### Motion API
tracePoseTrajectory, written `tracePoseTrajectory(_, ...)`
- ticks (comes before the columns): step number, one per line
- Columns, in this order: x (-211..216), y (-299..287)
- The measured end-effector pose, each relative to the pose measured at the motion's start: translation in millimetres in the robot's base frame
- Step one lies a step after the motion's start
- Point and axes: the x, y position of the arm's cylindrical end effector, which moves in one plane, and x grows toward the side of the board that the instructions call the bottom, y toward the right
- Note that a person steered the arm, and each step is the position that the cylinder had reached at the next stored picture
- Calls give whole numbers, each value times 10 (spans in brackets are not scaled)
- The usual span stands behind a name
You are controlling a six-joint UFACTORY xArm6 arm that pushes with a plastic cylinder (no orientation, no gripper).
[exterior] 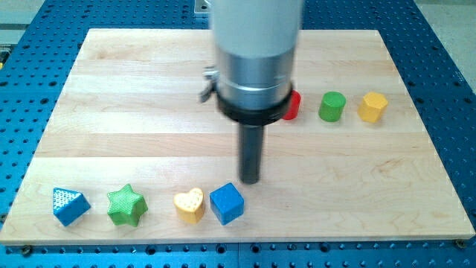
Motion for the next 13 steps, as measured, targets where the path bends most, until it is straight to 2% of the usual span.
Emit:
tracePoseTrajectory(2, -383, 1978)
tracePoseTrajectory(3, -928, 2657)
tracePoseTrajectory(4, -1145, 2367)
tracePoseTrajectory(5, -1146, 2018)
tracePoseTrajectory(6, -1401, 1958)
tracePoseTrajectory(7, -1194, 1735)
tracePoseTrajectory(8, -555, 1628)
tracePoseTrajectory(9, -865, 1848)
tracePoseTrajectory(10, -1083, 1671)
tracePoseTrajectory(11, -523, 1188)
tracePoseTrajectory(12, -195, 919)
tracePoseTrajectory(13, -504, 939)
